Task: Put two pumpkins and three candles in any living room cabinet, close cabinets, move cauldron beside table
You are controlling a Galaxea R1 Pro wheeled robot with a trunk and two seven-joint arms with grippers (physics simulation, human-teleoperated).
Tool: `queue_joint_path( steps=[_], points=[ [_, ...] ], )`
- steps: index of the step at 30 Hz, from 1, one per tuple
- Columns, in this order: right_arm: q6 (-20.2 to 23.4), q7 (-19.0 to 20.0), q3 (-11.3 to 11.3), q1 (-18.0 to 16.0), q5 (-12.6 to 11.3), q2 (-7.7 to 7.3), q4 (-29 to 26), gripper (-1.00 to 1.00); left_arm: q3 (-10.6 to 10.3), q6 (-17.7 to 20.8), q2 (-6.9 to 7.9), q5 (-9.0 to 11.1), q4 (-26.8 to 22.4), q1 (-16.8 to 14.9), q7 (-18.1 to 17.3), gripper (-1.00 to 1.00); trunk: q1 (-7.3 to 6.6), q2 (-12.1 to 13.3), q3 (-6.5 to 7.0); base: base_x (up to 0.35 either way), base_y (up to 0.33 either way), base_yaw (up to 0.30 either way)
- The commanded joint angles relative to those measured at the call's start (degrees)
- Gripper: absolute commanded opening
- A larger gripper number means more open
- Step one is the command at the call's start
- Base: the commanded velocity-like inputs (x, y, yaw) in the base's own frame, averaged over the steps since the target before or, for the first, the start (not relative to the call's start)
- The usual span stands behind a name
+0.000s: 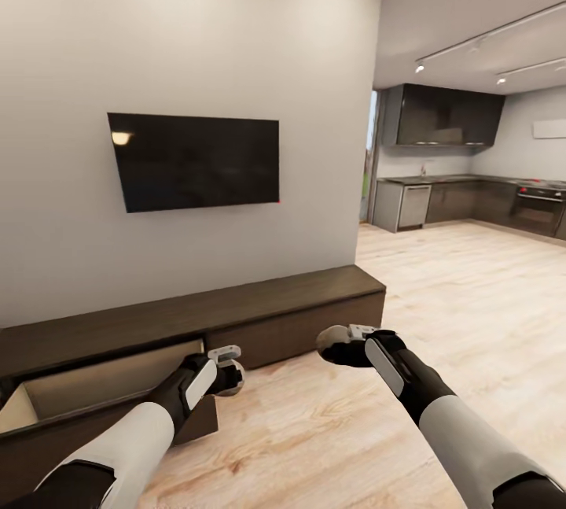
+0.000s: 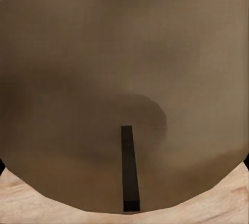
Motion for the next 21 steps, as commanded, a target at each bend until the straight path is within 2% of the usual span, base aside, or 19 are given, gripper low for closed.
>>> queue_joint_path(
  steps=[1,7,12,21],
  points=[
    [0.1,-0.5,0.3,0.0,-0.6,-0.09,-0.1,-1.0,-0.4,0.2,0.01,0.6,-0.1,0.0,0.4,-1.0,0.0,0.0,-0.02,0.0,0.0,0.243],
    [0.1,-0.5,0.3,-0.1,-0.6,-0.09,-0.1,-1.0,-0.4,0.2,0.03,0.6,-0.1,-0.1,0.4,-1.0,0.0,0.0,0.05,0.0,0.001,0.271],
    [0.1,-0.5,0.3,-0.1,-0.6,-0.09,-0.1,-1.0,-0.4,0.2,0.03,0.6,-0.1,-0.1,0.4,-1.0,0.0,0.0,-0.11,0.0,0.21,0.249],
    [0.1,-0.5,0.3,-0.1,-0.6,-0.09,-0.1,-1.0,-0.4,0.2,0.02,0.6,-0.1,-0.1,0.4,-1.0,0.0,0.0,-0.16,0.0,0.287,0.035]
  ],
)
